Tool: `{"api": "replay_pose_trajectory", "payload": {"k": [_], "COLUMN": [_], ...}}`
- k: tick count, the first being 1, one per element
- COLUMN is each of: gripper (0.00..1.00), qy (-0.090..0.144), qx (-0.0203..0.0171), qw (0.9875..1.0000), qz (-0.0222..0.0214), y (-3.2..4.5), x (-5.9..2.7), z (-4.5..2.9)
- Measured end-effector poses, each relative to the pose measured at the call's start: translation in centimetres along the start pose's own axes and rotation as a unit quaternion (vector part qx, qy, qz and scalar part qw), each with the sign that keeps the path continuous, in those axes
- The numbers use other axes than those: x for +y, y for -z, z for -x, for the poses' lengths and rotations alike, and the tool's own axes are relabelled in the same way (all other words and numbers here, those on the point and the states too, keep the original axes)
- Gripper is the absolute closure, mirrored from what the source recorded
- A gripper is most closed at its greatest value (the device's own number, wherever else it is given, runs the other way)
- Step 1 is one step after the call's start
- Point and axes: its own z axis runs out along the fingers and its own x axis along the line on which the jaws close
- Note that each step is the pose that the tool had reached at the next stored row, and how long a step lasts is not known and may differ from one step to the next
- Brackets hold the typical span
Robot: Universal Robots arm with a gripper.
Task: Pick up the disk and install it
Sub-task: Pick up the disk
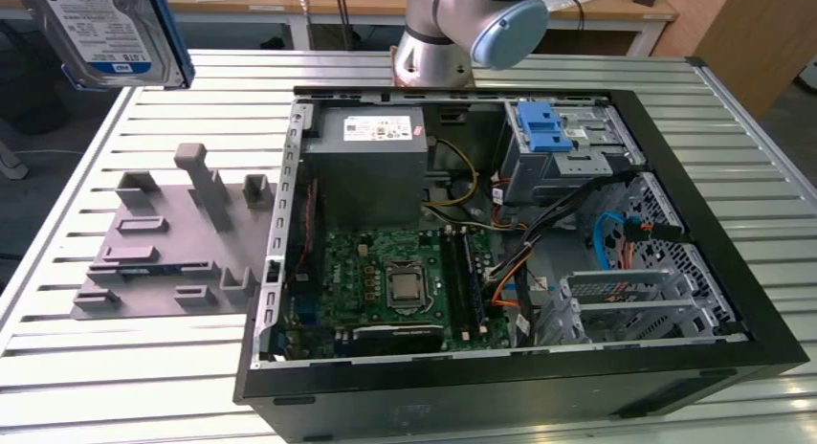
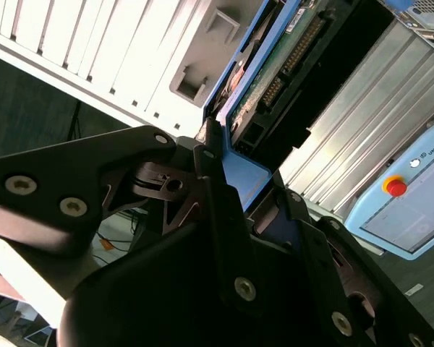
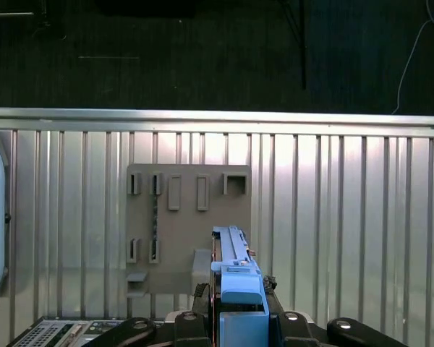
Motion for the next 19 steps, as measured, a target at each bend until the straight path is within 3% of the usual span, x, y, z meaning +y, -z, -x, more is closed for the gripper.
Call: {"api": "replay_pose_trajectory", "payload": {"k": [19], "gripper": [0.64], "qy": [0.0], "qx": [0.0], "qw": [1.0], "qz": [0.0], "y": [0.01], "x": [-1.75], "z": [-0.89]}}
